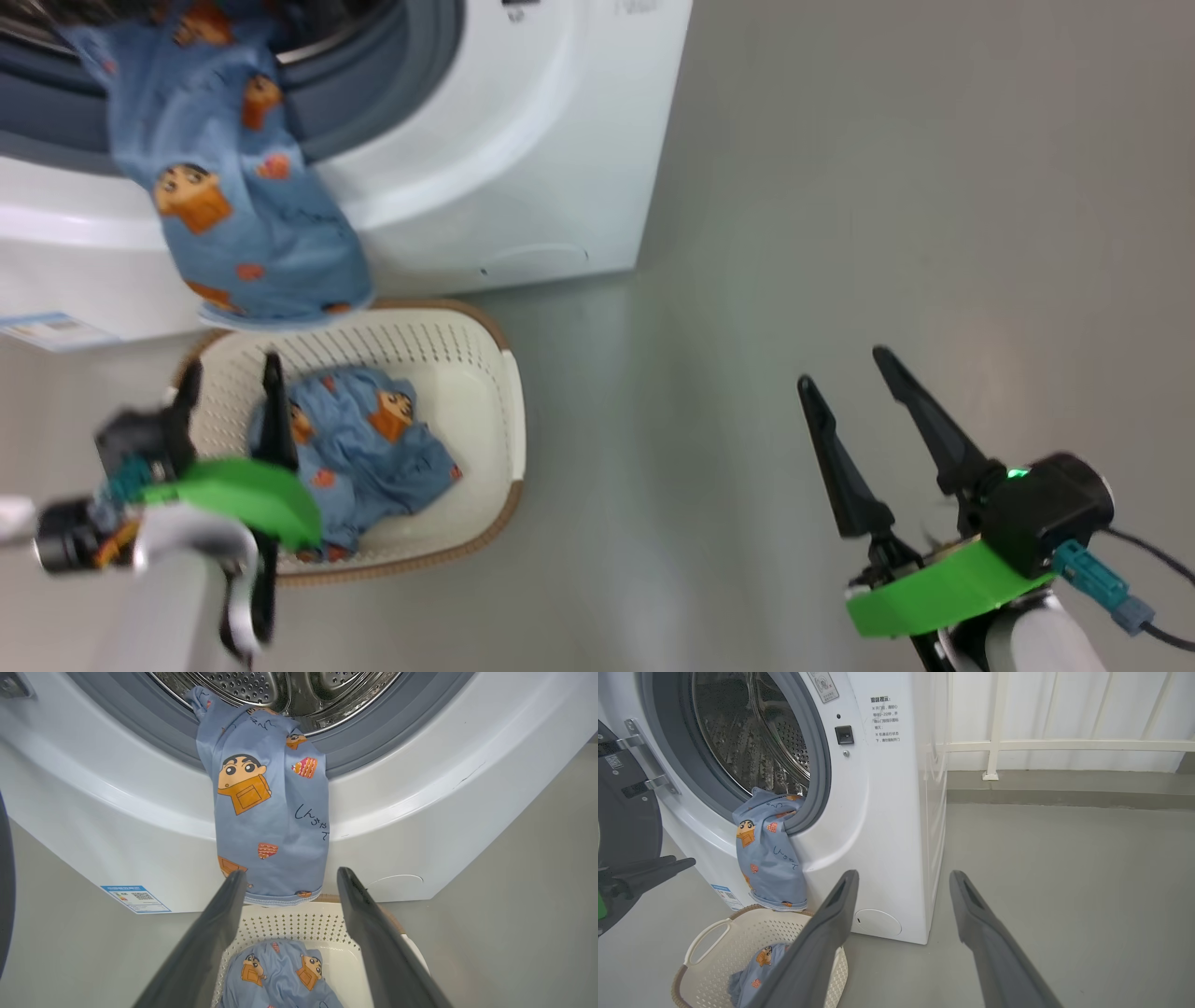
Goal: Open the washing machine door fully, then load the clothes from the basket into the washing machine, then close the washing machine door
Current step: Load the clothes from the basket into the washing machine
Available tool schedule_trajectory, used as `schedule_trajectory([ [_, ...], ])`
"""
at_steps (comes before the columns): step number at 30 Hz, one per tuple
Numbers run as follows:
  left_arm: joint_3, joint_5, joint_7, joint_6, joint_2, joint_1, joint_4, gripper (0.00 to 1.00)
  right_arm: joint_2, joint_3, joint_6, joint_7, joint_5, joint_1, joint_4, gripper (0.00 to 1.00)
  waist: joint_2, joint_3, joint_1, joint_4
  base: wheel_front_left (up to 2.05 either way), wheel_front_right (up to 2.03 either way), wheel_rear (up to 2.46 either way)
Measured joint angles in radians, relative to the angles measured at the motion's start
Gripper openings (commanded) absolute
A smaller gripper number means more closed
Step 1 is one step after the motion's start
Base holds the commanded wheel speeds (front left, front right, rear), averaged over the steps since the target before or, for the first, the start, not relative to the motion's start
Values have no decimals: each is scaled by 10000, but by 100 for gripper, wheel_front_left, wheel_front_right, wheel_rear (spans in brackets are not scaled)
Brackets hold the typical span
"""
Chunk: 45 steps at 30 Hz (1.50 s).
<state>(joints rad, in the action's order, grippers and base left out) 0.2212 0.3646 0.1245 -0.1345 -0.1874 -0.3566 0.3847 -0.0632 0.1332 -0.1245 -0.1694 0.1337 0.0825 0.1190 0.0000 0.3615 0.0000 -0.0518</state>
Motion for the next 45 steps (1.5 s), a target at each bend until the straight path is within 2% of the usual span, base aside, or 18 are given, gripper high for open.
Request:
schedule_trajectory([
  [6,-234,197,-102,360,-88,-2081,1843,100,2,144,0,-309,92,728,-92,100,0,972,0,-274,0,0,0],
  [12,-525,387,-165,686,-552,-3724,3488,100,6,372,0,-577,374,1310,-374,100,0,1827,0,-717,0,0,0],
  [24,-746,433,159,685,-1172,-5777,5421,100,58,821,0,-794,673,2009,-938,100,0,3023,0,-1683,0,0,0],
  [25,-755,433,268,673,-1172,-5906,5670,48,58,840,0,-802,706,2068,-978,100,0,3103,0,-1794,0,0,0],
  [27,-754,433,345,673,-1172,-5983,5887,0,61,848,0,-802,717,2067,-989,100,0,3140,0,-1866,0,0,0],
  [37,-704,529,671,790,-1081,-6012,6527,0,71,809,0,-803,717,2057,-963,100,0,2957,0,-1709,0,0,0],
  [41,-571,543,637,1085,-932,-6008,6525,0,71,767,0,-803,713,2028,-930,100,0,2862,0,-1513,0,0,0],
  [45,-313,589,161,1517,-922,-5952,6309,0,71,713,0,-803,627,1991,-897,100,0,2732,0,-1281,0,0,0],
])
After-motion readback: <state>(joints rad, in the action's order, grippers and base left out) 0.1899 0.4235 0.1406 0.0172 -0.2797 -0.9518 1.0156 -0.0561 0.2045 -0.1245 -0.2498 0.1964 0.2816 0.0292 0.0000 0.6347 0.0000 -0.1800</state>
